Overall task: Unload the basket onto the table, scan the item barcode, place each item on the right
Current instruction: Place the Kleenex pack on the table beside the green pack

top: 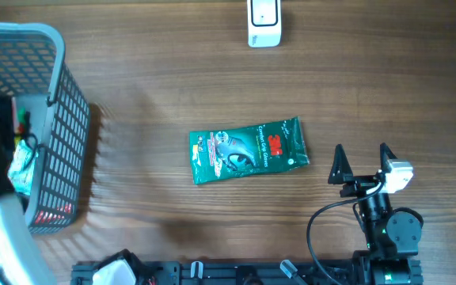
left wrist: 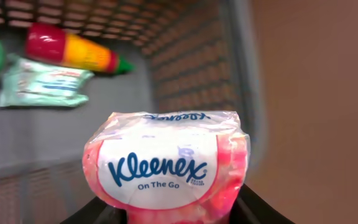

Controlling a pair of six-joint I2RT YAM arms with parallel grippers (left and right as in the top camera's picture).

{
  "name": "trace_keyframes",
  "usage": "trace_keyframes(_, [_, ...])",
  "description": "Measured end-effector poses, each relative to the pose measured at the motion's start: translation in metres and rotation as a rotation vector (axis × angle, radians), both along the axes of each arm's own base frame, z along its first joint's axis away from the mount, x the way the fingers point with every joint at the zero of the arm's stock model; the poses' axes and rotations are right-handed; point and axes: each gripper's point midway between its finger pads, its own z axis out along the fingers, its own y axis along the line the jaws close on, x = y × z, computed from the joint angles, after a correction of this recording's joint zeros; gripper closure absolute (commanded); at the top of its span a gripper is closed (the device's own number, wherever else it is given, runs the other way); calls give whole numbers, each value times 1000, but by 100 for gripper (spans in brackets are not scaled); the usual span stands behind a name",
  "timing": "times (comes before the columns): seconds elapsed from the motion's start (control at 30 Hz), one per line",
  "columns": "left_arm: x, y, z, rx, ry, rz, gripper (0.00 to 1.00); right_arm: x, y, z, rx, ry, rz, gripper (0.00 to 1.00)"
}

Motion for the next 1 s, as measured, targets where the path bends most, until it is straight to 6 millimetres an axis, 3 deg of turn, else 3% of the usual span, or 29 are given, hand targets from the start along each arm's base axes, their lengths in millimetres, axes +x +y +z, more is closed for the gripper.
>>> trace_keyframes(0.1, [2, -61, 23, 30, -78, -201, 54, 0, 0, 0, 0, 1, 0, 0])
trace_keyframes(0.17, [10, -96, 24, 32, -81, -327, 54, 0, 0, 0, 0, 0, 0, 0])
trace_keyframes(0.23, [25, -155, 17, 13, -60, -539, 54, 0, 0, 0, 0, 1, 0, 0])
trace_keyframes(0.3, [34, -183, 7, 9, -26, -630, 54, 0, 0, 0, 0, 0, 0, 0])
trace_keyframes(0.43, [65, -259, -37, 32, 107, -821, 54, 0, 0, 0, 0, 1, 0, 0])
trace_keyframes(0.5, [85, -302, -69, 53, 169, -900, 54, 0, 0, 0, 0, 0, 0, 0])
trace_keyframes(0.63, [110, -360, -130, 75, 263, -990, 54, 0, 0, 0, 0, 0, 0, 0])
trace_keyframes(0.7, [120, -381, -165, 87, 317, -1013, 54, 0, 0, 0, 0, 1, 0, 0])
trace_keyframes(0.77, [122, -385, -198, 97, 398, -1015, 54, 0, 0, 0, 0, 0, 0, 0])
trace_keyframes(0.9, [119, -363, -248, 153, 573, -959, 52, 0, 0, 0, 0, 1, 0, 0])
trace_keyframes(1.0, [127, -341, -262, 183, 620, -899, 53, 0, 0, 0, 0, 0, 0, 0])
